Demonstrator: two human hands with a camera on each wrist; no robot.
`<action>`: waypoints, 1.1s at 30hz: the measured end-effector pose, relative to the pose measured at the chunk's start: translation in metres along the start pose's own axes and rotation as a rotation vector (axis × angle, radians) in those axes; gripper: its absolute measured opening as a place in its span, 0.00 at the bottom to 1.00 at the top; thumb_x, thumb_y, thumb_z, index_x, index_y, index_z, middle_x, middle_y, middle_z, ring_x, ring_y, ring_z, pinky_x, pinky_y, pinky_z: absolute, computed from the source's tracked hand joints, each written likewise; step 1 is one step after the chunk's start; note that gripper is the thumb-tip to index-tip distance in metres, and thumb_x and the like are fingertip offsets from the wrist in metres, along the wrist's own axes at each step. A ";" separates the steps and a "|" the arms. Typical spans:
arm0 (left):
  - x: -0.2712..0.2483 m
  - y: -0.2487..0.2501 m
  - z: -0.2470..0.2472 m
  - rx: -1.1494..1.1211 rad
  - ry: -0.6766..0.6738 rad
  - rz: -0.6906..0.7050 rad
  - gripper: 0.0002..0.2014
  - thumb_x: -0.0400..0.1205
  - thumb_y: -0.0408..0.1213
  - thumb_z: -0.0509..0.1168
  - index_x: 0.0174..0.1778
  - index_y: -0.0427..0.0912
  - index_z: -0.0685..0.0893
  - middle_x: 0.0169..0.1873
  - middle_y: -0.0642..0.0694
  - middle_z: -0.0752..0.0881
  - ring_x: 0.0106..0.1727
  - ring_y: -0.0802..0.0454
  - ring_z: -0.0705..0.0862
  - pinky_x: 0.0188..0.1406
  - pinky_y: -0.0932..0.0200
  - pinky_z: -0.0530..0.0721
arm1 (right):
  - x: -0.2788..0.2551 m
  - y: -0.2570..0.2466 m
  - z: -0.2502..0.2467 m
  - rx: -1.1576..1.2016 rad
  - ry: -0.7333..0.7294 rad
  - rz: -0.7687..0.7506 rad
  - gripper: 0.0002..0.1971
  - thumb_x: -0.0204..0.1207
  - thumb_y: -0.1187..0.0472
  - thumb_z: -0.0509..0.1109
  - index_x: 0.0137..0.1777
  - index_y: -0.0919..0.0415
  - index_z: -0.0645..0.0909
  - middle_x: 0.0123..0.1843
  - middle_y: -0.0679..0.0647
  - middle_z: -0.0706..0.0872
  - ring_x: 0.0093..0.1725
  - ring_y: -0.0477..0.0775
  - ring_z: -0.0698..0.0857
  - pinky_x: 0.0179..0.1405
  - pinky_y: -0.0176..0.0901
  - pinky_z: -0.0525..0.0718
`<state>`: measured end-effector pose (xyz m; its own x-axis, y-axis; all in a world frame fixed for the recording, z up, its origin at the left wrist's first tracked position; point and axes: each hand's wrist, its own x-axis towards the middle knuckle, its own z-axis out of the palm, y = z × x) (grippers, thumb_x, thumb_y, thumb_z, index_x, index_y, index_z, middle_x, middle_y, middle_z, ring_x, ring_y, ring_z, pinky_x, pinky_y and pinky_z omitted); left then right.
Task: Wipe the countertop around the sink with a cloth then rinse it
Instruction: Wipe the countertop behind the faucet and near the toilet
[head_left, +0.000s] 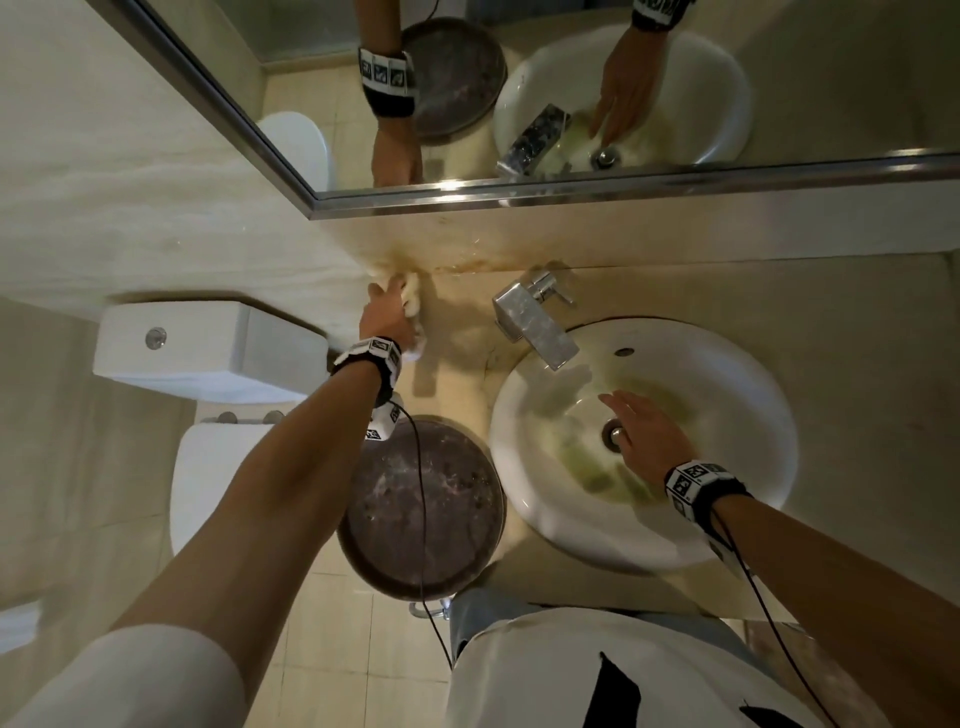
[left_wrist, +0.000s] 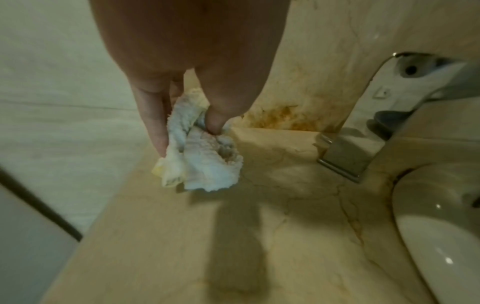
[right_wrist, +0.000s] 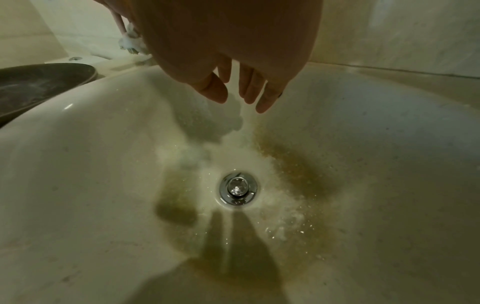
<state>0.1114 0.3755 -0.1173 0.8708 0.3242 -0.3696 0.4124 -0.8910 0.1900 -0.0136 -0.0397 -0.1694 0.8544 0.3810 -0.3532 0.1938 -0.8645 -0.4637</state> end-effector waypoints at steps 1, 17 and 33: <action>0.007 0.003 0.001 0.038 0.008 0.066 0.31 0.78 0.31 0.69 0.77 0.50 0.68 0.61 0.40 0.73 0.46 0.38 0.82 0.45 0.52 0.85 | 0.001 0.002 -0.001 0.006 -0.003 0.004 0.30 0.81 0.66 0.63 0.84 0.52 0.67 0.82 0.57 0.71 0.81 0.58 0.68 0.79 0.55 0.71; 0.034 0.082 0.017 0.315 -0.007 0.299 0.16 0.87 0.44 0.60 0.70 0.47 0.80 0.67 0.44 0.81 0.54 0.39 0.86 0.44 0.54 0.77 | 0.023 -0.010 -0.018 0.072 -0.003 0.004 0.33 0.79 0.68 0.62 0.85 0.51 0.65 0.83 0.55 0.70 0.82 0.55 0.68 0.81 0.53 0.68; -0.025 0.080 0.024 0.364 -0.116 0.484 0.14 0.75 0.29 0.71 0.52 0.50 0.82 0.60 0.45 0.75 0.46 0.44 0.79 0.44 0.53 0.83 | 0.027 -0.004 -0.009 0.000 -0.039 -0.004 0.34 0.78 0.68 0.63 0.85 0.52 0.64 0.83 0.56 0.69 0.81 0.57 0.68 0.79 0.53 0.70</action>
<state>0.1163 0.2888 -0.1143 0.8929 -0.1629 -0.4198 -0.1584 -0.9863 0.0459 0.0129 -0.0288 -0.1691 0.8341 0.3968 -0.3832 0.1970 -0.8631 -0.4650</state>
